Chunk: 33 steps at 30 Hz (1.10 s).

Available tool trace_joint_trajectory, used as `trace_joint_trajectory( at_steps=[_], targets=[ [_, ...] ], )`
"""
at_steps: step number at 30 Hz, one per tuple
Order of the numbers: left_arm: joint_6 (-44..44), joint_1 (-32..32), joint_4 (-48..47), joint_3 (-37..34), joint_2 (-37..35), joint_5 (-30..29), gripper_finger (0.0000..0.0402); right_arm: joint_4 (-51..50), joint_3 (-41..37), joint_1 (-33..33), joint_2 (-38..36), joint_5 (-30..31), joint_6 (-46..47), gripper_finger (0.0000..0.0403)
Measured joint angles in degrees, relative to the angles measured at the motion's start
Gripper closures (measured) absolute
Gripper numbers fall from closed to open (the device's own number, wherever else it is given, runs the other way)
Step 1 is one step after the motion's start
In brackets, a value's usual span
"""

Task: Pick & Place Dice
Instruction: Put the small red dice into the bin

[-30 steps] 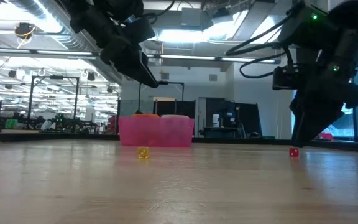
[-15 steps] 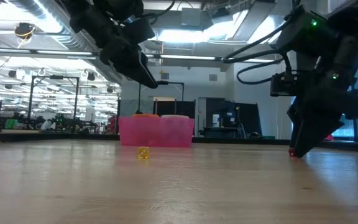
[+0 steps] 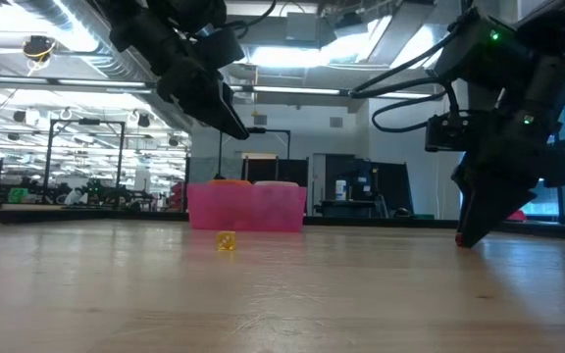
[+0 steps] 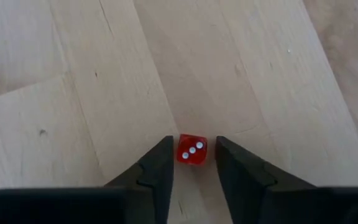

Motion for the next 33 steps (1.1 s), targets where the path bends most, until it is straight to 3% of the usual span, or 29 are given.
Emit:
trace_joint_trajectory(
  at_steps=[10,15,19,22,25,28,33],
  targets=[
    [0.0,0.0,0.0,0.0,0.0,0.0,0.0258,2.58,-0.23,0.0,0.02,0.03,-0.3,0.033],
    [-0.04,-0.04,-0.01,0.0,0.0,-2.04,0.0258,10.85,-0.44,-0.27,0.39,2.46,-3.89,0.0343],
    [0.72,-0.83,-0.85,0.0,-0.68,-12.33,0.0258,24.61,-0.42,-1.36,0.37,7.76,-14.09,0.0338],
    [2.24,-1.51,-2.27,0.0,-1.19,-19.87,0.0258,41.7,-0.33,-3.42,0.61,11.0,-25.49,0.0333],
    [3.32,-2.03,-2.9,0.0,-1.6,-23.25,0.0258,60.08,-0.13,-6.33,2.19,13.35,-34.88,0.0332],
    [3.12,-2.32,-2.91,0.0,-1.62,-23.47,0.0258,68.5,1.98,-10.21,4.15,11.56,-40.61,0.0333],
    [2.86,-2.32,-3.74,0.0,-1.6,-22.24,0.0258,61.18,9.52,-16.65,10.14,2.61,-38.27,0.0333]
  ],
)
